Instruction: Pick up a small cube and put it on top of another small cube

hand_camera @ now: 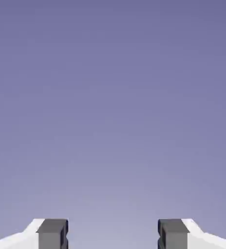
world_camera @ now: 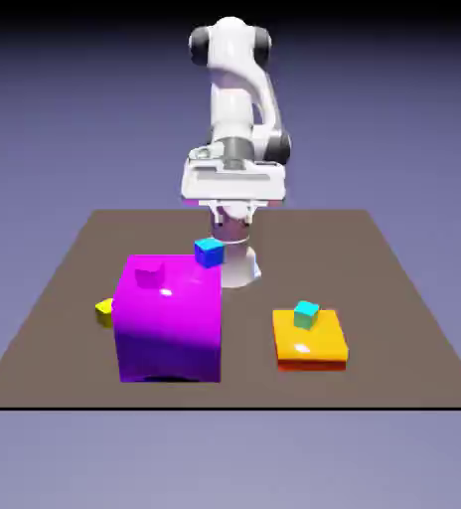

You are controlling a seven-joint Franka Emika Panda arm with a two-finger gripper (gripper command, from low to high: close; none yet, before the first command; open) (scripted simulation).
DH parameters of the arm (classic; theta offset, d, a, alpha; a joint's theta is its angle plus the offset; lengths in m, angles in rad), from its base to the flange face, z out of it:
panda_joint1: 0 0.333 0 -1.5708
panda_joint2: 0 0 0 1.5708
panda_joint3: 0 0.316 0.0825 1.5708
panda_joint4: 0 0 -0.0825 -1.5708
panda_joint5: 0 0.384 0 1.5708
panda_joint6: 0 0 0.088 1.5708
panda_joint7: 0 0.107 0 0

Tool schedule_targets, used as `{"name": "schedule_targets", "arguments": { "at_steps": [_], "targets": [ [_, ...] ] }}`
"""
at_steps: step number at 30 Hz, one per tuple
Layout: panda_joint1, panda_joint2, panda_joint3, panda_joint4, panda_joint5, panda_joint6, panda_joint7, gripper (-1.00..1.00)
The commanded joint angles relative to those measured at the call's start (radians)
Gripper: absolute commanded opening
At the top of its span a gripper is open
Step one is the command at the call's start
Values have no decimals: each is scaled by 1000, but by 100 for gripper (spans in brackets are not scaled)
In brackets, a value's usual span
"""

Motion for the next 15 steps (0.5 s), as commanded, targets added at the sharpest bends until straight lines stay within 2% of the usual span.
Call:
{"name": "schedule_targets", "arguments": {
  "at_steps": [1,15],
  "targets": [
    [1,19,-35,27,-16,-28,-2,0],
    [-97,527,-433,413,-27,-583,-112,0]
  ]
}}
